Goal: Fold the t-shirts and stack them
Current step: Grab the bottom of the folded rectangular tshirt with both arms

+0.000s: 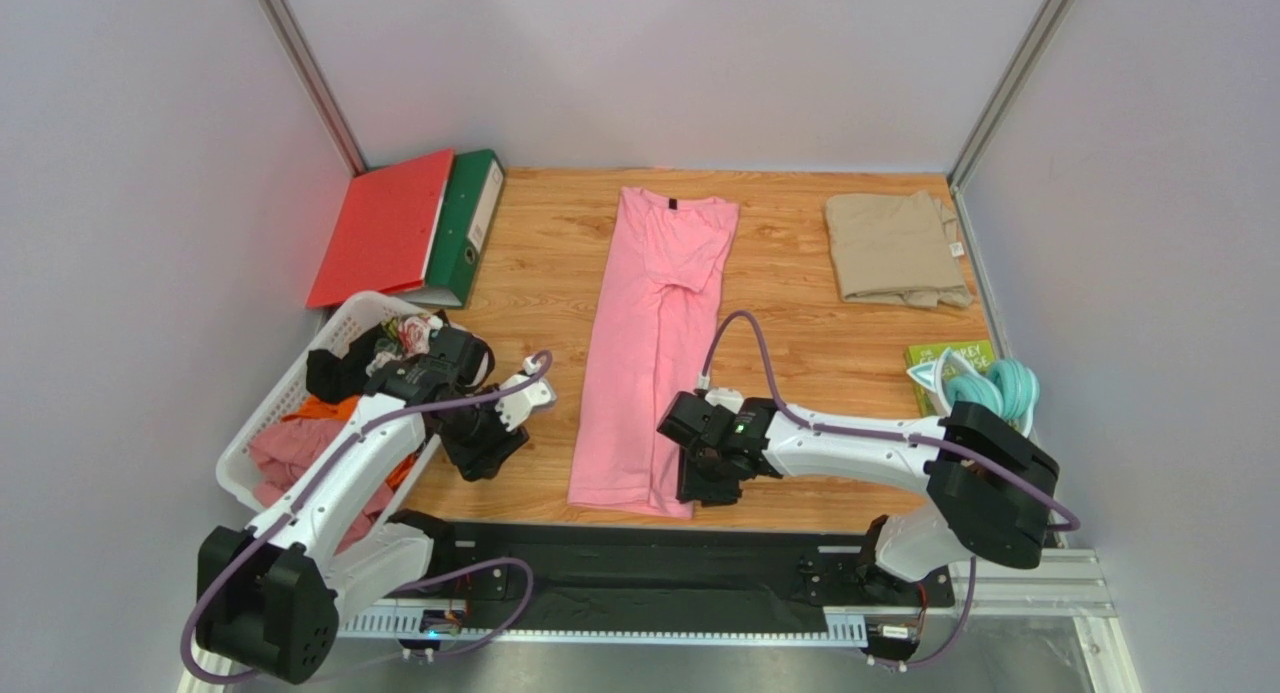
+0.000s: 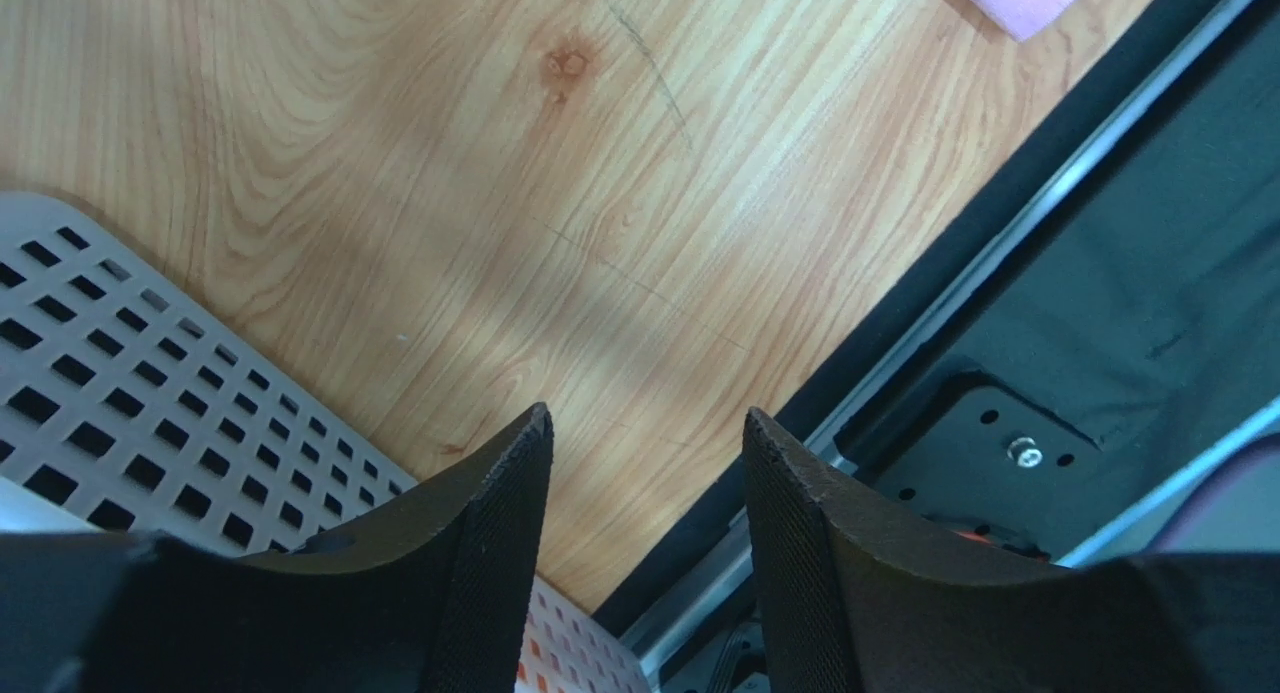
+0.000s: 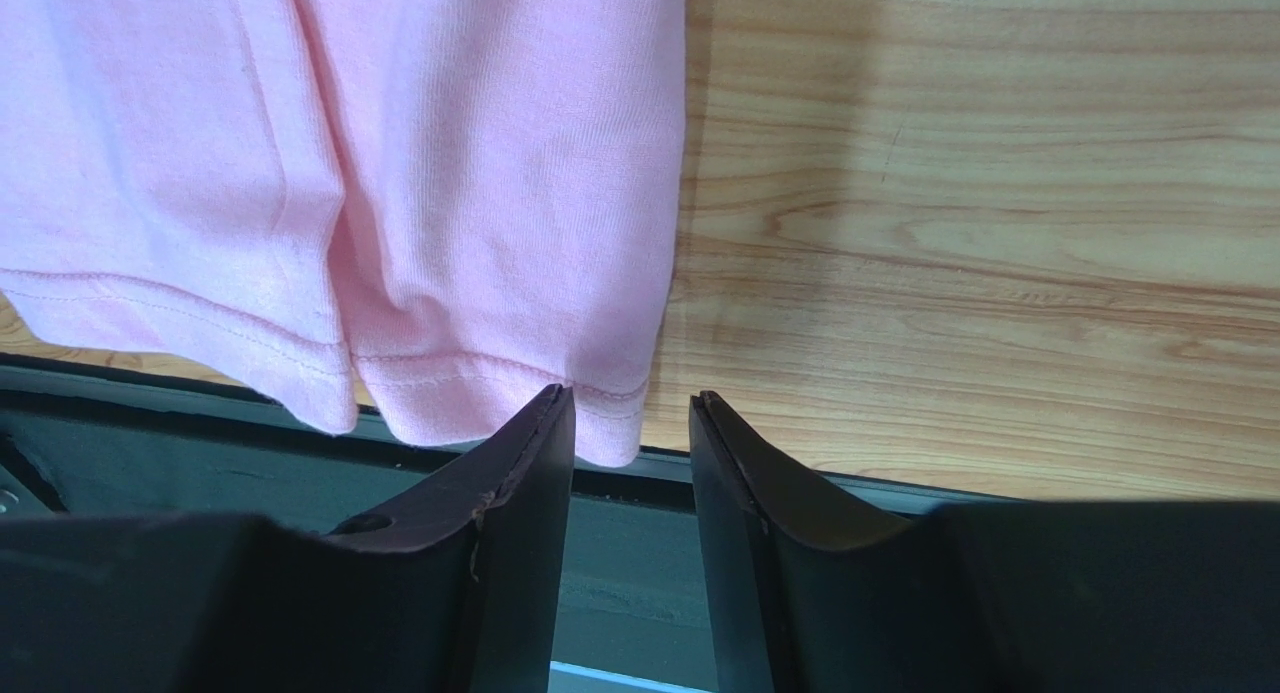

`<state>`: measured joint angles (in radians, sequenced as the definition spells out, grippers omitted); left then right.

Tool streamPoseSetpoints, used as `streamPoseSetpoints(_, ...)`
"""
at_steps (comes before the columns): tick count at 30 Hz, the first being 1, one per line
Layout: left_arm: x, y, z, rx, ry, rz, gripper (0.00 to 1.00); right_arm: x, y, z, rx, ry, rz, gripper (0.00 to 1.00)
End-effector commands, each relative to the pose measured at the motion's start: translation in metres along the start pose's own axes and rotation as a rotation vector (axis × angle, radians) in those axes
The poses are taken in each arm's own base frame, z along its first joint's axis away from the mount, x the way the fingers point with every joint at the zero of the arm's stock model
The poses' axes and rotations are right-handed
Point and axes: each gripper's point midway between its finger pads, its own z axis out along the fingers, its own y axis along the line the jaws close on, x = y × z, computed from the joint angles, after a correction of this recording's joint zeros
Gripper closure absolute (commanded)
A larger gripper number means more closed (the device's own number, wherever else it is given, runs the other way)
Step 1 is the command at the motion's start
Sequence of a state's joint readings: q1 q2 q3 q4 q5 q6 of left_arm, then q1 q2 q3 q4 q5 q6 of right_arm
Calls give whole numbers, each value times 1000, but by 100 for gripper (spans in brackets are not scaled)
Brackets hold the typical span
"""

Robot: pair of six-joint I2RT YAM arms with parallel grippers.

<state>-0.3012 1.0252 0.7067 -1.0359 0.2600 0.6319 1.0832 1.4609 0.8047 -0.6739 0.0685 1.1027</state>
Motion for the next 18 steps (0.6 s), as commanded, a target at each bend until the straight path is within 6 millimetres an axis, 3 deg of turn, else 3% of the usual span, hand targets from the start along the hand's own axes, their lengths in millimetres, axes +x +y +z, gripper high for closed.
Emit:
streamPoseSetpoints(1, -26, 9, 9, -35, -70, 69, 45, -5, 13, 4, -32, -8, 13, 60)
streamPoseSetpoints(4, -39, -3, 18, -5, -58, 98, 46, -4, 15, 6, -39, 0, 15, 60)
streamPoseSetpoints(10, -70, -32, 15, 93, -64, 139, 46, -4, 14, 7, -34, -2, 21, 60)
streamPoseSetpoints(18, -103, -37, 18, 177, -92, 80, 46, -5, 8, 9, -23, -11, 32, 60)
